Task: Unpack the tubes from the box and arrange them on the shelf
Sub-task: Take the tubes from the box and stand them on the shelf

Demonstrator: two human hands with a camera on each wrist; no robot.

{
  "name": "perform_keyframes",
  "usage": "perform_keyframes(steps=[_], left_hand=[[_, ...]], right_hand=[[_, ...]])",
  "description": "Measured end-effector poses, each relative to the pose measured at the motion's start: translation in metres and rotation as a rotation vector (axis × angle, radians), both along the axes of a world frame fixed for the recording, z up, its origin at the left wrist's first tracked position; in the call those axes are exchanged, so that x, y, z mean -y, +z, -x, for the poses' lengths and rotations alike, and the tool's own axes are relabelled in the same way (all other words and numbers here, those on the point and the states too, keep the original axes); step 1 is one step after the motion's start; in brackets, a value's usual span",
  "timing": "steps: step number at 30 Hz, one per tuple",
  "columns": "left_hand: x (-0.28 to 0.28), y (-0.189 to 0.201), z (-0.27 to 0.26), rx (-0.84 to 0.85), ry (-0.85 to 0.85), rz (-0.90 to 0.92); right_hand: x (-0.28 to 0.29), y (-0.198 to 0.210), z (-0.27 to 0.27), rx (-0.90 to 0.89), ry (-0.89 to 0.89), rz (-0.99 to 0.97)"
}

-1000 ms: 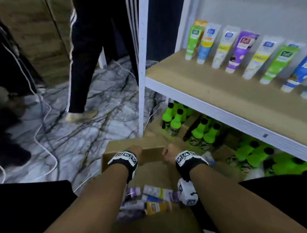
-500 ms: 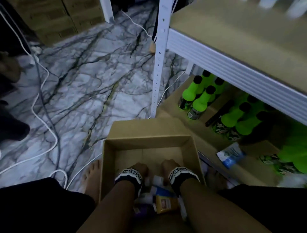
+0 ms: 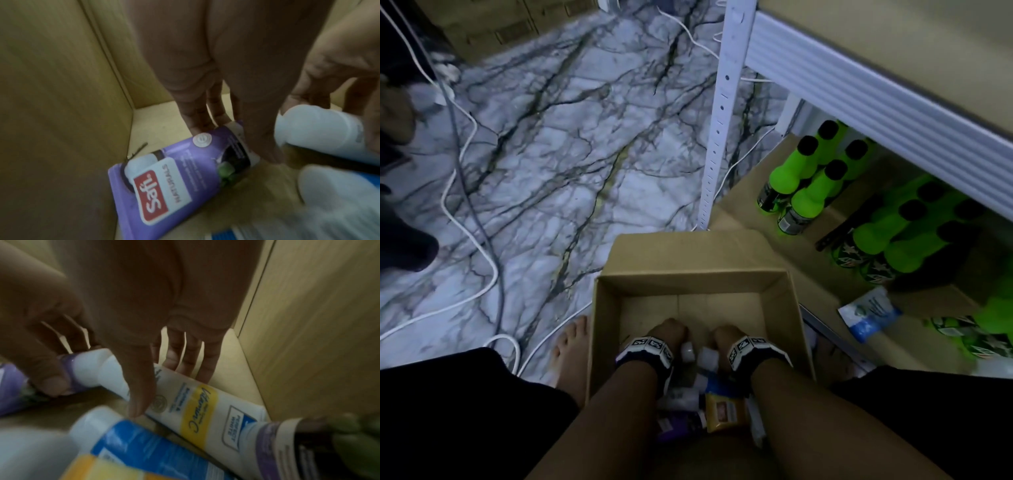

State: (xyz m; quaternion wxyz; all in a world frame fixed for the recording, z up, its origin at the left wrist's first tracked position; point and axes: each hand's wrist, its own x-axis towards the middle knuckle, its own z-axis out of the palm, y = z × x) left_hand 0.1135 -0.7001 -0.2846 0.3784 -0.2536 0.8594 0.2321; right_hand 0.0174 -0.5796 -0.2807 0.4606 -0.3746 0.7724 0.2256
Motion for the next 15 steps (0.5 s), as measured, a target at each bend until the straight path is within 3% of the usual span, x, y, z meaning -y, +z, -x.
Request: perform_keyframes(steps=[1,5,9,11,15], left_hand=[[0.003,0.007,0.001,-0.019,-0.003,-0.007],[0.015,0.038,0.005,-0.146,0.064,-0.033],[0.023,0.068,0.003,-0.214,0.082,0.049],[0.029,0.084,0.004,-0.201,0.11,0.007],[0.037,0.124,0.005,-0.188,0.205,0.028]], right_hand=[[0.001,0.017,0.001,0.038,-0.038,-0.006],[-0.006,0.051,0.025,0.131,-0.295,0.326],[-0.009,0.06,0.036,0.05,-0.301,0.324],[-0.006,0.083,0.042,0.04,-0.272,0.358],[-0.011,0.128,0.05,0.001,-0.411,0.461]])
